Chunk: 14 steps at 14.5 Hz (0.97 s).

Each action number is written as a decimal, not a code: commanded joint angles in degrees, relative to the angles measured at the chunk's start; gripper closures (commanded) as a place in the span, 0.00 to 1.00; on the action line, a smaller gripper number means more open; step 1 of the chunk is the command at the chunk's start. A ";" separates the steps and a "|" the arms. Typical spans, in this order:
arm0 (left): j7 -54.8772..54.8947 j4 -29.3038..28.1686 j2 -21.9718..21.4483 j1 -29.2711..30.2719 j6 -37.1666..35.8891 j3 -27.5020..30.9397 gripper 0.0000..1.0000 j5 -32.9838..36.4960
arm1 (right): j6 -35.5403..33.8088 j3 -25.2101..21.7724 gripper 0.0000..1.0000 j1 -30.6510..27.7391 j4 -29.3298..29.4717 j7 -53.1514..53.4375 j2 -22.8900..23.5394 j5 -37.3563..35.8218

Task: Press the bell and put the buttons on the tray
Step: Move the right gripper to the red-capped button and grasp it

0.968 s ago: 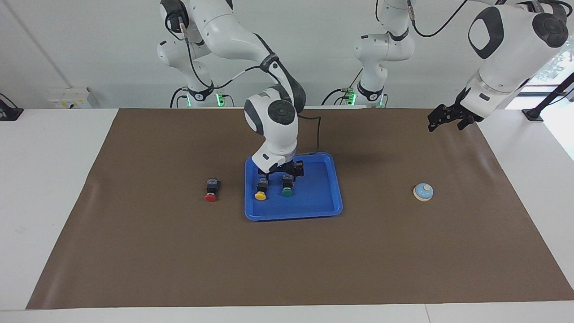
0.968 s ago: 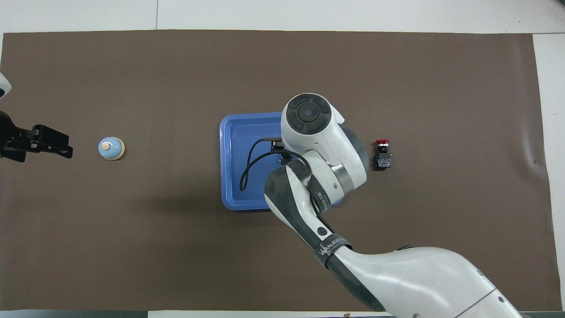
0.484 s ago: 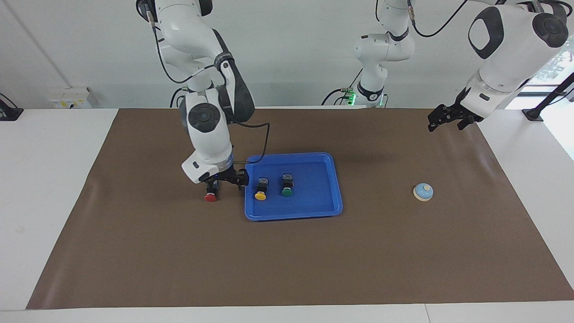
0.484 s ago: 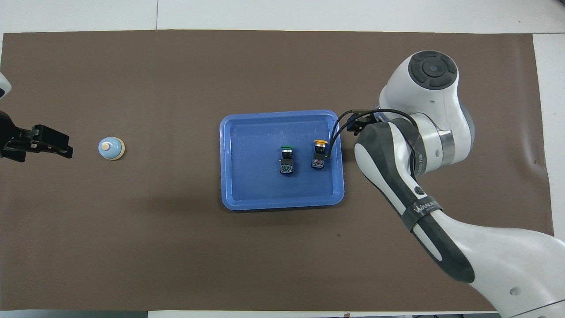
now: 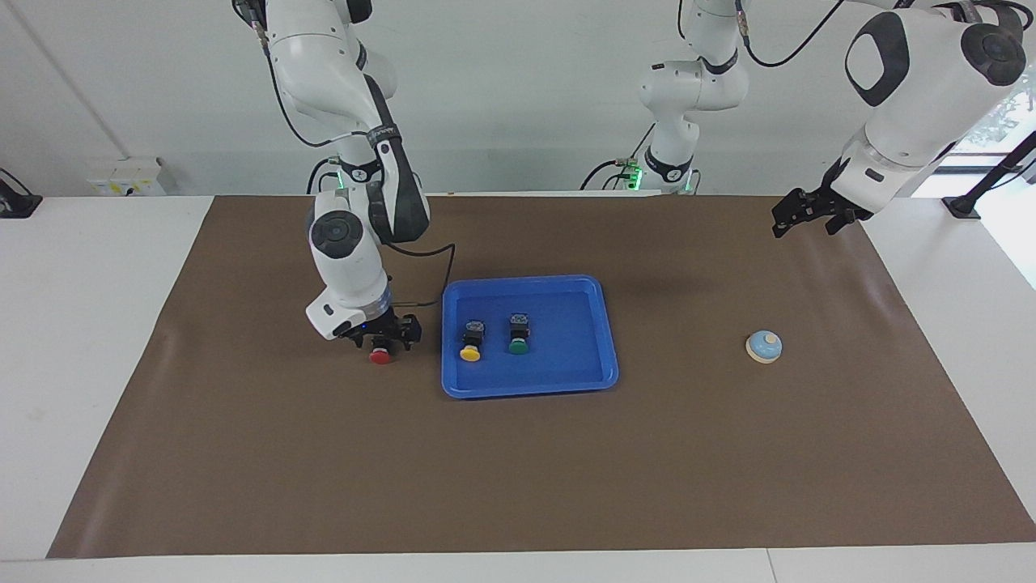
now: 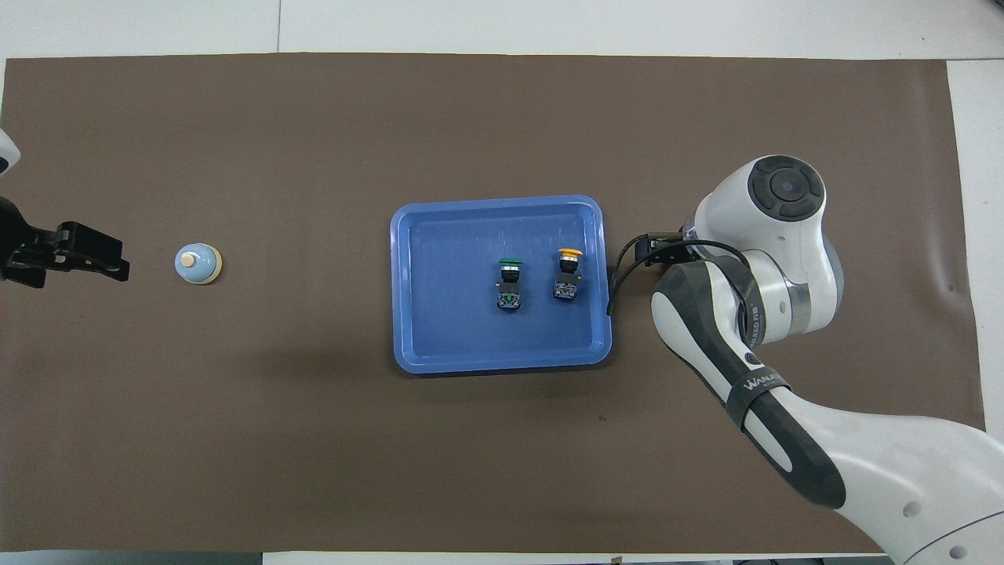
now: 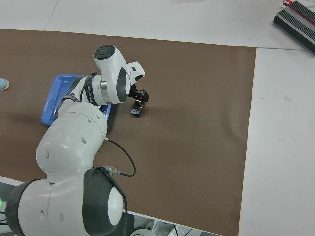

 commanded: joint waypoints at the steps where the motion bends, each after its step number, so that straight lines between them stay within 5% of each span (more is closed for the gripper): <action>1: -0.07 0.48 -0.46 -0.18 -0.89 0.13 0.00 0.66 | 1.00 0.47 0.00 -0.44 -3.90 -0.85 -2.88 -0.36; 6: -0.07 0.48 -0.46 -0.18 -0.89 0.13 0.00 0.66 | 2.31 0.47 0.05 -0.35 -7.85 -2.43 -4.19 0.08; 8: -0.07 0.48 -0.46 -0.09 -0.89 0.13 0.00 0.66 | 2.58 0.47 0.29 -0.53 -8.39 -2.52 -4.29 0.08; 11: -0.07 0.48 -0.46 -0.09 -0.89 0.13 0.00 0.66 | 2.67 0.47 0.89 -0.61 -8.13 -2.35 -4.29 0.17; 12: -0.07 0.48 -0.46 -0.18 -0.89 0.13 0.00 0.66 | 2.67 0.38 1.00 -0.61 -7.86 -2.35 -4.29 0.17; 14: -0.07 0.48 -0.46 -0.18 -0.89 0.13 0.00 0.66 | 2.84 0.38 1.00 -0.53 -7.16 -2.00 -4.20 0.17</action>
